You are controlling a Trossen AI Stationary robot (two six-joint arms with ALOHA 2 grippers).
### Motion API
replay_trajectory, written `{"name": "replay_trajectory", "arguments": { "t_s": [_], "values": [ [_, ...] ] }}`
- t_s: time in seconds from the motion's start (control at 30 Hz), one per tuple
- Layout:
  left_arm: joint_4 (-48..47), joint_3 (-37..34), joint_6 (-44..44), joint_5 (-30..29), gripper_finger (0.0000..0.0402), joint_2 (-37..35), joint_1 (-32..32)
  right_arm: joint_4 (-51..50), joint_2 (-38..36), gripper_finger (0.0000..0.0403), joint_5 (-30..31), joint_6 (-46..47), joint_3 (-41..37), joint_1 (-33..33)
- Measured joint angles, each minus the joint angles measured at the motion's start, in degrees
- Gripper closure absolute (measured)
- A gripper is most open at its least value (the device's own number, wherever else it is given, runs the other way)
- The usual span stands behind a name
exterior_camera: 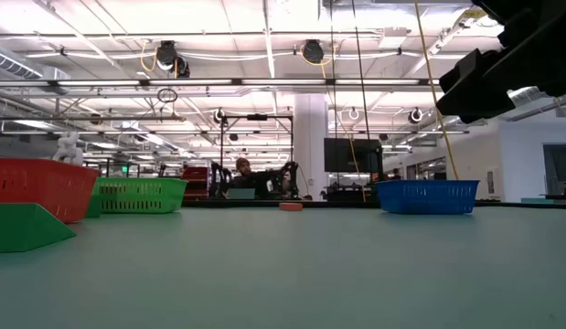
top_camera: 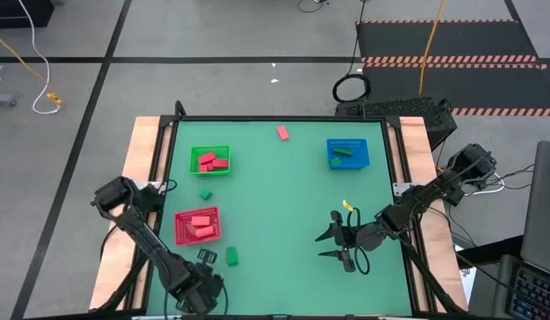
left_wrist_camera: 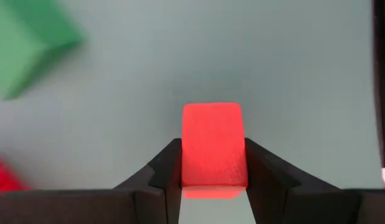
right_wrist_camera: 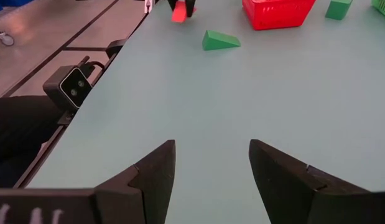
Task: Sort & place blocks by color
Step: Put the orange block into the red bin, then put the green block into the blue bin
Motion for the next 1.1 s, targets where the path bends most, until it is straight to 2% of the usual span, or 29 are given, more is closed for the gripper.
{"name": "replay_trajectory", "arguments": {
  "t_s": [0.17,0.33,0.53,0.77,0.83,1.1],
  "values": [
    [-5.89,0.0,-6.49,-4.97,0.0271,-6.17,3.46,0.02,0.0,0.0204,0.02,0.0,0.0,-0.09],
    [-15.91,0.0,-15.27,-10.3,0.0271,-12.52,6.92,0.02,0.0,0.0204,0.02,0.0,0.0,-0.09],
    [-26.95,-0.12,-18.25,-10.89,0.0271,-15.37,9.08,0.02,0.0,0.0204,0.02,0.2,0.0,-0.09],
    [-26.71,-2.41,-18.98,-9.95,0.0269,-15.5,9.61,0.02,0.0,0.0204,0.02,0.23,0.0,-0.09],
    [-26.69,-3.65,-19.11,-8.73,0.0249,-15.5,9.61,0.04,0.0,0.0204,0.01,0.46,0.0,-0.09],
    [-27.22,-6.51,-21.59,-7.72,0.0103,-15.5,9.61,0.04,0.0,0.0204,-0.13,0.68,0.0,-0.09]
  ]
}}
